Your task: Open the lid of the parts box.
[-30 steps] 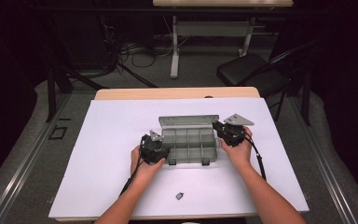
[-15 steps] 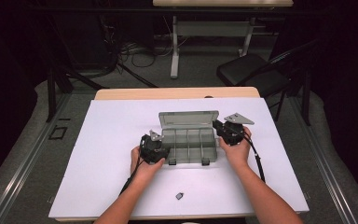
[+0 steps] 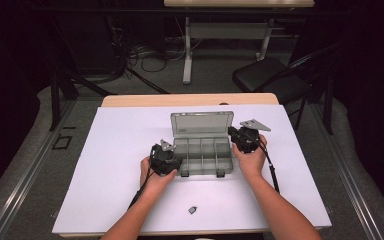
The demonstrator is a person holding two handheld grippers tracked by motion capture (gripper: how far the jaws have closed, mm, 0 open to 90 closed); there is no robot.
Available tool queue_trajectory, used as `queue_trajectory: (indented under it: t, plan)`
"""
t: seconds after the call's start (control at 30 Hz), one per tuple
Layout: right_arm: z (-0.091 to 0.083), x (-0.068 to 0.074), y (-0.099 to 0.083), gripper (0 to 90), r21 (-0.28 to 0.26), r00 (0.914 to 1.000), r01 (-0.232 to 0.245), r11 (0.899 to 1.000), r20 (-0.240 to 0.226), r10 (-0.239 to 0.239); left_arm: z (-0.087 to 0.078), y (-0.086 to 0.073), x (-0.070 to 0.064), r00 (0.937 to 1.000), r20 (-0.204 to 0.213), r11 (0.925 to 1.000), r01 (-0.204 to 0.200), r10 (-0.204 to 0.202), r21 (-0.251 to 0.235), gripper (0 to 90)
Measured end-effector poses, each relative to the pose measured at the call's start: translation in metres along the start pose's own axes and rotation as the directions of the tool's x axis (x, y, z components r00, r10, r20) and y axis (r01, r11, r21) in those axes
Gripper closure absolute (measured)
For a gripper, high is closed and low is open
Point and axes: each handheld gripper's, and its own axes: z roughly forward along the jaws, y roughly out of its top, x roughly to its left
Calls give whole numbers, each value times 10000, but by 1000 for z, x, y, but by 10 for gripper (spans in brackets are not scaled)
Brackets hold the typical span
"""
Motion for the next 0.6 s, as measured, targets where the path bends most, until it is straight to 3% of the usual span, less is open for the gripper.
queue_trajectory:
  t: [0.6]
  plan:
    - [17,1,11,879,480,9977,-416,9980,549,389,1,0,0,10000,-4,10000,47,-47,-57,564]
